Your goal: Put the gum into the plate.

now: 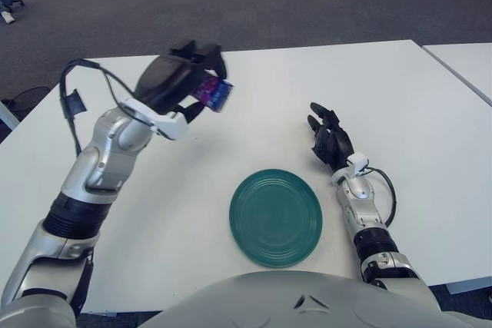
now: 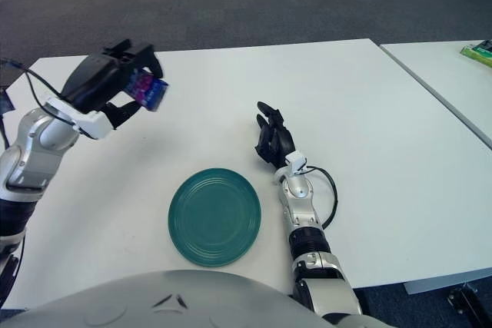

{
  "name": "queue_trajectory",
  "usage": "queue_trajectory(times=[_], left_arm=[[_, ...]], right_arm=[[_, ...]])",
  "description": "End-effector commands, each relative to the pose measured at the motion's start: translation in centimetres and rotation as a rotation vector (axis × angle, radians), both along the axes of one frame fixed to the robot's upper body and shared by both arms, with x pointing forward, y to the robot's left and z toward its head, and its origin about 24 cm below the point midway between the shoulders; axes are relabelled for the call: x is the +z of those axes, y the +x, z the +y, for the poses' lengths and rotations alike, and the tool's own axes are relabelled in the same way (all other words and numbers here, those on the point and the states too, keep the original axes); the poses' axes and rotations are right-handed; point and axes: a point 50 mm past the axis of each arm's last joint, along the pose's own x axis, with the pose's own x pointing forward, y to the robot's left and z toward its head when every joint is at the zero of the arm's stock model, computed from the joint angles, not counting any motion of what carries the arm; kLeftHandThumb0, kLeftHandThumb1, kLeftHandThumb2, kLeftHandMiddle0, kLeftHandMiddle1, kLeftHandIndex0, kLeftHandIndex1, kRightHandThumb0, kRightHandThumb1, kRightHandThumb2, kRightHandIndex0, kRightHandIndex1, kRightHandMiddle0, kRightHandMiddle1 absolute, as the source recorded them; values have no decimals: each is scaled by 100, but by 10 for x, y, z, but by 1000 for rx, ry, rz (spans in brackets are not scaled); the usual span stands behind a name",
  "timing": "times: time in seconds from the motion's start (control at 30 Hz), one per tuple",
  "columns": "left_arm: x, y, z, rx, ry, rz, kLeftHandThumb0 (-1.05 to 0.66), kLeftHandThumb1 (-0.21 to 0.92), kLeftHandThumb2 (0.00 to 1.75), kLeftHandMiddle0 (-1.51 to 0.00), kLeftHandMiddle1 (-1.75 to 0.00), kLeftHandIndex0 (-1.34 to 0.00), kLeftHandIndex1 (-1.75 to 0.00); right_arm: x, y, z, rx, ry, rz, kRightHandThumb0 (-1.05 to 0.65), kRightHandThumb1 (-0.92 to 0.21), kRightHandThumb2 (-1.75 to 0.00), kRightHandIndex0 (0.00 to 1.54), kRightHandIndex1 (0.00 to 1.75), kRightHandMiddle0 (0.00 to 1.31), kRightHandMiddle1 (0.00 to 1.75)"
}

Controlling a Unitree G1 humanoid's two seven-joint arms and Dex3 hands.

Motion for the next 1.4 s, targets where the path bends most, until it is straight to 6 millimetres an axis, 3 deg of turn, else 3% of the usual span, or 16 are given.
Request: queue_trajectory(times=[0.0,0.47,0.57,0.67,0.83,1.07,1.37], left_arm=[[-10,-4,-9,-23,42,89,0,5,162,-80,-171,-60,-175],[-40,-25,-63,-240,163,312,0,0,168,-84,-173,-64,-174],[-40,-28,-67,-278,211,336,0,-4,166,-86,-174,-75,-156],[-38,-34,-70,-337,288,342,0,20,143,-62,-174,-58,-167],[-46,-40,-82,-422,404,356,0,36,125,-47,-174,-47,-171],[-65,-42,-89,-467,536,377,-1,36,120,-53,-165,-53,-162],[-71,-44,-91,-496,600,436,-1,34,119,-57,-161,-57,-158]], right_arm=[[-44,-32,-2,-41,24,242,-65,-92,-92,30,2,0,58],[-50,-33,-2,-40,41,276,-73,-92,-88,35,3,0,59],[-50,-32,-2,-36,74,276,-73,-92,-87,36,3,0,57],[-49,-28,0,-34,123,272,-72,-92,-87,35,2,0,55],[-50,-26,0,-31,143,279,-69,-92,-85,33,1,0,54],[-50,-28,0,-37,125,278,-64,-92,-88,31,0,0,53],[-43,-31,4,-39,75,247,-61,-92,-93,31,0,0,52]])
